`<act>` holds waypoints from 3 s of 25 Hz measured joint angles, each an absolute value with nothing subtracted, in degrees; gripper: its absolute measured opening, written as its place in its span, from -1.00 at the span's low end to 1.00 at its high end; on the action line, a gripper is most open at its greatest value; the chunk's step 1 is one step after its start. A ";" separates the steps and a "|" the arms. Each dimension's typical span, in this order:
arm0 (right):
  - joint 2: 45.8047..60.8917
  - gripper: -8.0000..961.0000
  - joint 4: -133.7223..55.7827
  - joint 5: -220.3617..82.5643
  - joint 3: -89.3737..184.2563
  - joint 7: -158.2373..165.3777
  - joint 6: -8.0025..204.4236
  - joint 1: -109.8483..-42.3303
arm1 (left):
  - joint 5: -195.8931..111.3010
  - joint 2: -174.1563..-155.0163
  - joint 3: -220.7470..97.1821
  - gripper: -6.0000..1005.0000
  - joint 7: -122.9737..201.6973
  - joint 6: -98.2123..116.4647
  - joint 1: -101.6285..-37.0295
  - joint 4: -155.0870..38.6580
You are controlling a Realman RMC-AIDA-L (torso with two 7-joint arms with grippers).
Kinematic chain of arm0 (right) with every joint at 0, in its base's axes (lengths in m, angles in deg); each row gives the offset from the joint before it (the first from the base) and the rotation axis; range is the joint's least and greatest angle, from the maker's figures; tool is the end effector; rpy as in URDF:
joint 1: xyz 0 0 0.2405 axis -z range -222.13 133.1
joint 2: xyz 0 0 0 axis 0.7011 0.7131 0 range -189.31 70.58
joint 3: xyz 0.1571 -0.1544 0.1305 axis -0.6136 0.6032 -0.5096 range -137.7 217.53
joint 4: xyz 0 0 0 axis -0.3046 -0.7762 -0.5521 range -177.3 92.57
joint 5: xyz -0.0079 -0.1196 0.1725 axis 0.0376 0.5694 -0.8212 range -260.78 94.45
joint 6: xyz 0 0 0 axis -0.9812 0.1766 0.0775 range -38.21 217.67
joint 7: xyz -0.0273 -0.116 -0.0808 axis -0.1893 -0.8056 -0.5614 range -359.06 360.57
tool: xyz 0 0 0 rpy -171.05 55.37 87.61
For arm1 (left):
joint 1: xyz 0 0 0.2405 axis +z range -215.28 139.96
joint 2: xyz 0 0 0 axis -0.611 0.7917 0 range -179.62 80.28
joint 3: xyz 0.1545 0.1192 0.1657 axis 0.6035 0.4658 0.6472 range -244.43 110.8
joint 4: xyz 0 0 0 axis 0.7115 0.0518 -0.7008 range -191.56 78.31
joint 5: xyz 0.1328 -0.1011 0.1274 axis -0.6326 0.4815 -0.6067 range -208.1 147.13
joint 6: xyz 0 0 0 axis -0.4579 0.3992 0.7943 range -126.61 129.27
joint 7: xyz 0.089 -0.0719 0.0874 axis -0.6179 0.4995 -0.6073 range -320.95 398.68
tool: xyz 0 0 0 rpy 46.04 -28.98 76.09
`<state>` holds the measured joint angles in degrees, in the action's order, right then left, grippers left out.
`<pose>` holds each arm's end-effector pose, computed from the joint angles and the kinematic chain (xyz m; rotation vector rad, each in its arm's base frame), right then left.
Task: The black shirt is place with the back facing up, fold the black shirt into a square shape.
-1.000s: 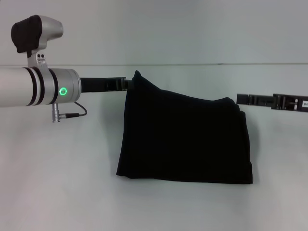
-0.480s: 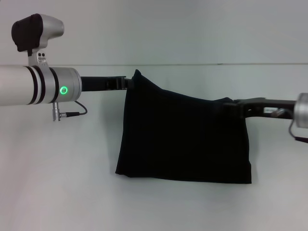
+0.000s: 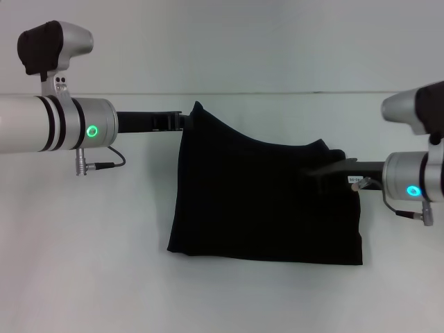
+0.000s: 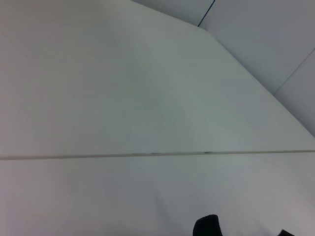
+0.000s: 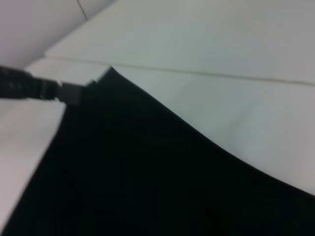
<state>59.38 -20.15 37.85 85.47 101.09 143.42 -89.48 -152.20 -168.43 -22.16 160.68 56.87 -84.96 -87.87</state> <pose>0.2540 0.4091 -0.0526 -2.4394 1.0719 0.3204 -0.2157 0.4411 -0.0194 -2.2677 -1.3124 -0.5117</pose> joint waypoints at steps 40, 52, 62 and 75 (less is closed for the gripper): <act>60.38 -0.97 -18.68 24.60 93.34 93.44 131.73 -86.33 | -152.39 -168.50 -21.91 -0.86 160.36 54.60 -84.56 -86.57; 60.17 -0.80 -14.63 20.41 91.52 92.89 136.94 -84.63 | -153.32 -168.66 -21.89 -0.84 160.83 53.68 -84.63 -85.95; 59.08 -0.21 -12.61 20.30 88.38 93.98 144.48 -82.83 | -153.35 -168.65 -22.43 -0.83 162.51 49.53 -84.27 -86.18; 55.19 0.12 -12.10 20.28 83.09 97.54 159.10 -78.60 | -153.55 -168.46 -23.77 0.18 162.05 67.41 -76.41 -94.33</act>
